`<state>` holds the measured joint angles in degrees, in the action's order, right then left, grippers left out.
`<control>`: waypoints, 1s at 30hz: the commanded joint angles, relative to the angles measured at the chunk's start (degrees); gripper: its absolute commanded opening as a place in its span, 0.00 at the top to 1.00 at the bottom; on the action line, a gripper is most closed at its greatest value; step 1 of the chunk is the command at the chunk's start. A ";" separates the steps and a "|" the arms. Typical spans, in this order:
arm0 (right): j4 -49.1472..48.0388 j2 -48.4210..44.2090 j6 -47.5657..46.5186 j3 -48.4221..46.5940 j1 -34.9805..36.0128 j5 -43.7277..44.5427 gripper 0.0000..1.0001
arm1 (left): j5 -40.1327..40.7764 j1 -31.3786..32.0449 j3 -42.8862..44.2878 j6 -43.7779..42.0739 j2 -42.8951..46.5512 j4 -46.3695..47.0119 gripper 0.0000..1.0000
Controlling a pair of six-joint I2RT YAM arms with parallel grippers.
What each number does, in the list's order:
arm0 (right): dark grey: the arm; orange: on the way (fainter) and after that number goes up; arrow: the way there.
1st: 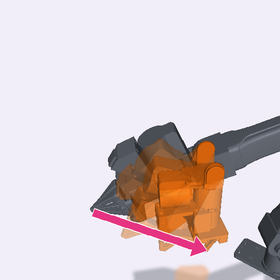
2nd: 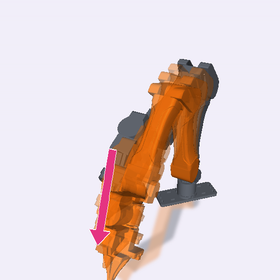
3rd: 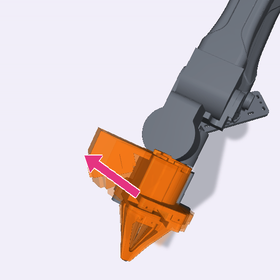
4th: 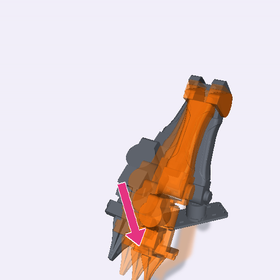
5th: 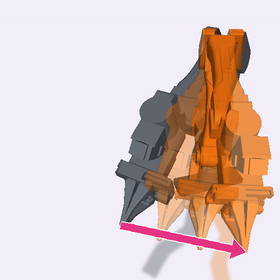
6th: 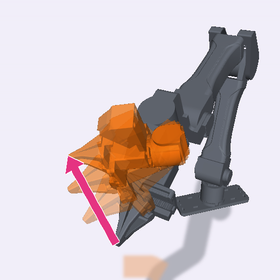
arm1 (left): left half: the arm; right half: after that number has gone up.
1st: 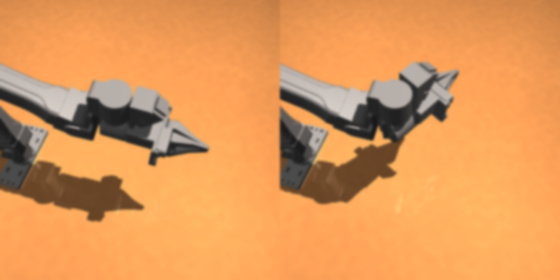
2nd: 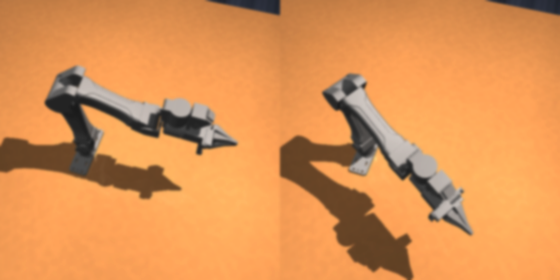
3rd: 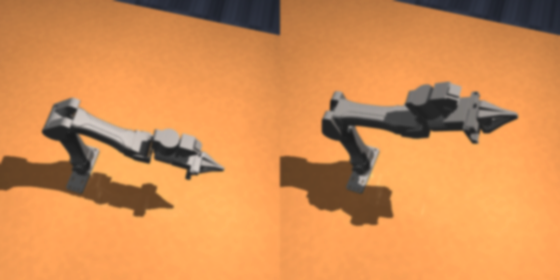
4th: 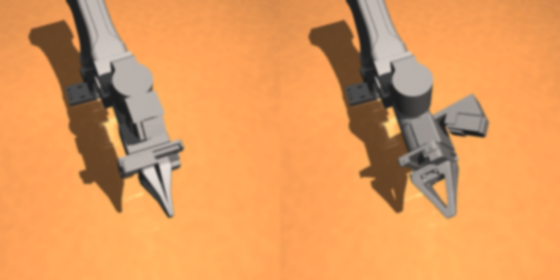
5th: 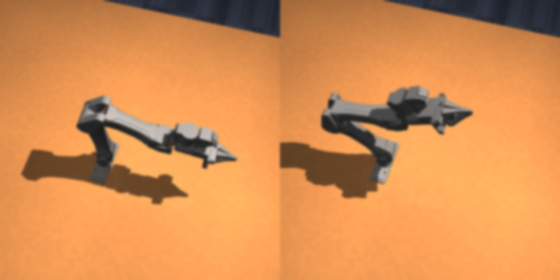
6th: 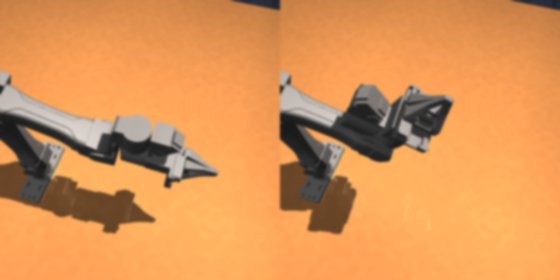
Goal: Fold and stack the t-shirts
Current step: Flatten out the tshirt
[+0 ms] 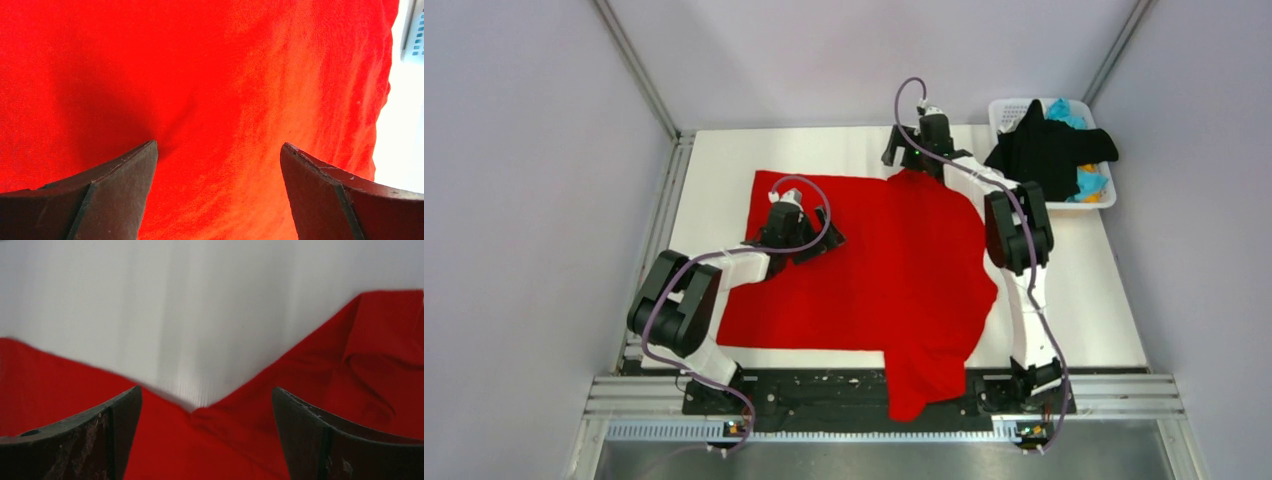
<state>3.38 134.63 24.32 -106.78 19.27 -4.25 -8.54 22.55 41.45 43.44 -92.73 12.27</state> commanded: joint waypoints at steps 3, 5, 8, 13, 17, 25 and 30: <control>-1.55 -12.81 1.03 13.26 2.91 -3.07 0.02 | 1.02 0.16 -3.04 -0.16 -1.30 -7.37 0.01; -1.88 -13.45 0.50 15.49 3.71 -2.75 0.02 | 0.47 0.25 -3.13 0.07 -1.55 -6.91 0.01; -1.07 -12.06 0.57 16.04 3.91 -1.58 0.02 | 0.70 0.22 -3.12 0.14 -1.55 -7.08 0.01; -1.68 -7.96 0.11 11.98 3.82 2.94 0.02 | 1.58 0.25 -3.88 -0.07 -0.59 -7.32 0.01; -0.65 -2.60 -0.84 5.54 3.36 7.42 0.02 | 2.39 0.26 -4.37 -0.24 -0.59 -7.28 0.01; -6.02 7.74 -3.78 -9.98 1.12 11.69 0.02 | 2.19 0.29 -4.61 -0.53 -1.61 -7.06 0.01; -12.03 13.31 -8.35 -21.64 1.12 11.22 0.02 | 1.17 0.29 -4.46 -0.59 -1.74 -7.25 0.01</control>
<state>0.45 145.73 20.67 -120.62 20.73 4.95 -7.99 22.65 39.94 43.57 -92.09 14.15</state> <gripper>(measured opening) 0.979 0.984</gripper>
